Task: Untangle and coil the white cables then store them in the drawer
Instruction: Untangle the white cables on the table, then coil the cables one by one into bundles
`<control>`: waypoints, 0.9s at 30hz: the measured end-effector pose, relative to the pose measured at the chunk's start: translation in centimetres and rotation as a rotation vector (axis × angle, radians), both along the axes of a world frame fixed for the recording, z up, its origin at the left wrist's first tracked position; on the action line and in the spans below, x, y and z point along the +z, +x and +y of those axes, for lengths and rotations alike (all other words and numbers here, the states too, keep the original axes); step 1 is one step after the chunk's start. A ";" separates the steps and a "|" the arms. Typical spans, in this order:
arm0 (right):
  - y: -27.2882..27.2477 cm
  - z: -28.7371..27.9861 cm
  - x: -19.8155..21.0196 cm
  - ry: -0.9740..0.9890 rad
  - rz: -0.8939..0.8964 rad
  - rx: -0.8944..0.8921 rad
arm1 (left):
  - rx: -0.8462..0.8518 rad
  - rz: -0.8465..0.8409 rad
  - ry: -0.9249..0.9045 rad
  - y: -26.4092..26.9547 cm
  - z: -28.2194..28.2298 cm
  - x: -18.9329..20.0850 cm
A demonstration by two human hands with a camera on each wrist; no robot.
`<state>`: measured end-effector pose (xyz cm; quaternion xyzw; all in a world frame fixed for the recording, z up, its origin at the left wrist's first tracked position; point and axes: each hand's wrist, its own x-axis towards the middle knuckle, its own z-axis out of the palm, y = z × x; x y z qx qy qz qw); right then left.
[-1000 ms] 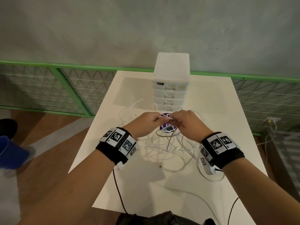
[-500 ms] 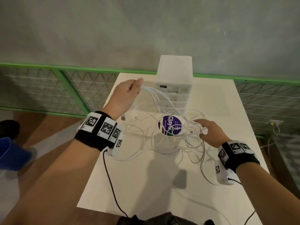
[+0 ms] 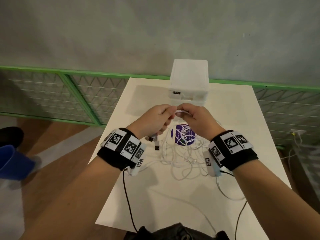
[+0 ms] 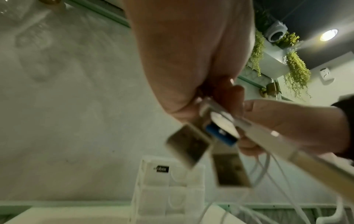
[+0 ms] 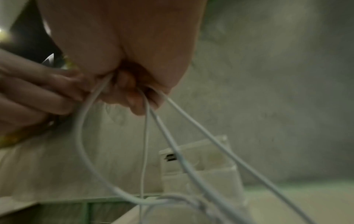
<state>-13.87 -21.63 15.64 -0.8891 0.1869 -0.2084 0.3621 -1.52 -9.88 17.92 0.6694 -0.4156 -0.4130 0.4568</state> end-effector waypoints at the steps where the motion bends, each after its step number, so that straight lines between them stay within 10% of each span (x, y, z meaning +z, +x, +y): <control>1: -0.2 -0.3 0.2 -0.044 0.025 0.012 | -0.012 0.035 0.025 0.0 0.4 -0.4; 10: -0.6 -0.9 -0.3 0.206 -0.029 -0.016 | 0.032 0.221 -0.014 -0.3 2.0 -3.2; 13: -0.7 -0.4 -1.4 -0.008 0.025 -0.027 | 0.143 0.325 -0.128 -0.3 1.4 -2.9; 18: -1.5 1.4 -1.7 -0.248 -0.410 -0.211 | 0.322 0.420 -0.255 0.3 0.2 -2.0; 23: -1.0 3.1 -2.6 0.216 0.199 0.061 | 0.365 0.397 -0.324 0.0 -0.8 -1.5; 27: -0.3 3.4 -2.8 0.380 0.106 0.013 | 0.385 0.398 -0.366 -0.8 -1.5 -1.3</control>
